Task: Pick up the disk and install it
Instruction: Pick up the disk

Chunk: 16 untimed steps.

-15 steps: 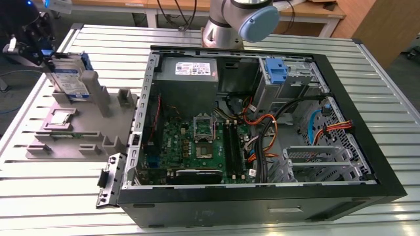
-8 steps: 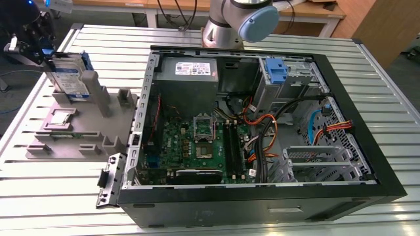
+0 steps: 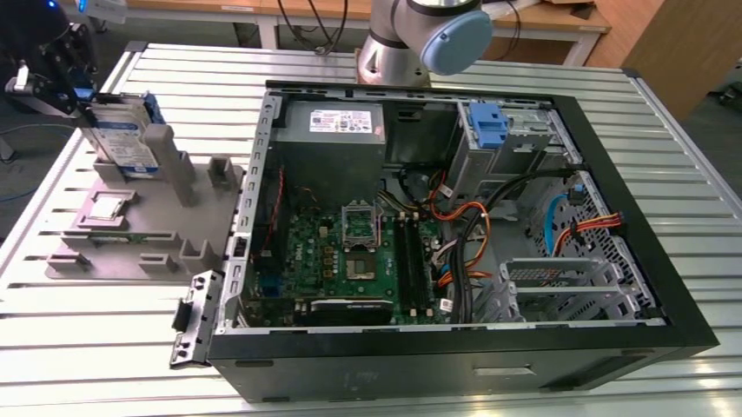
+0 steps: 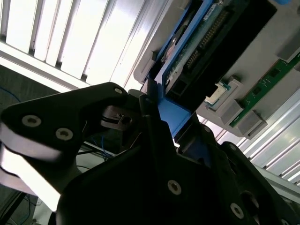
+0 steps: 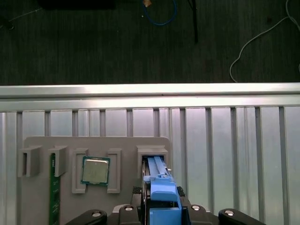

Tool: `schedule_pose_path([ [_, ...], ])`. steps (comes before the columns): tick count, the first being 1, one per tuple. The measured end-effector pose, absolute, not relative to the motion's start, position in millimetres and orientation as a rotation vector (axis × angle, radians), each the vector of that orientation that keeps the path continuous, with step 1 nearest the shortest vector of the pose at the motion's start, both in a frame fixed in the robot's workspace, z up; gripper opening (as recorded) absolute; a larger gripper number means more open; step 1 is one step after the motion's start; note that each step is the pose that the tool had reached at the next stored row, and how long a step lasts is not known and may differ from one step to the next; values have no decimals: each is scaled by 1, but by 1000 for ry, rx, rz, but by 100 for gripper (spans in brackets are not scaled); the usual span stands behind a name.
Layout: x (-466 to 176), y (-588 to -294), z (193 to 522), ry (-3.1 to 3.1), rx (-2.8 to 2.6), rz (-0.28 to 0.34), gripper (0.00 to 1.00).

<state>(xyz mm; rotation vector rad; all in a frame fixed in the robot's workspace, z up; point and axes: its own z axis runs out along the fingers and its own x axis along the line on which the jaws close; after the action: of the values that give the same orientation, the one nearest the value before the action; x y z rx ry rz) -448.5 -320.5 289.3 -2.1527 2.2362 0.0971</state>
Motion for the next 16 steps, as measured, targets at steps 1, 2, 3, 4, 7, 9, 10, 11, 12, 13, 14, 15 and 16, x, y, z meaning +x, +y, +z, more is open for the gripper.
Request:
schedule_pose_path([
  [1, -449, -321, 289, 2236, -2153, 96, 42],
  [2, -449, -320, 289, 2237, -2153, 96, 37],
  [3, -449, -320, 289, 2237, -2154, 95, 37],
  [4, -449, -321, 289, 2238, -2154, 94, 37],
  [7, -449, -321, 289, 2239, -2155, 92, 37],
  [9, -449, -320, 289, 2239, -2155, 91, 37],
  [10, -449, -321, 289, 2239, -2155, 91, 37],
  [11, -449, -321, 289, 2237, -2157, 91, 37],
  [12, -449, -321, 289, 2229, -2166, 91, 37],
  [13, -449, -321, 289, 2220, -2176, 91, 37],
  [14, -449, -321, 289, 2210, -2186, 91, 37],
  [15, -449, -322, 289, 2205, -2191, 91, 37],
  [16, -449, -322, 289, 2204, -2193, 91, 37],
])
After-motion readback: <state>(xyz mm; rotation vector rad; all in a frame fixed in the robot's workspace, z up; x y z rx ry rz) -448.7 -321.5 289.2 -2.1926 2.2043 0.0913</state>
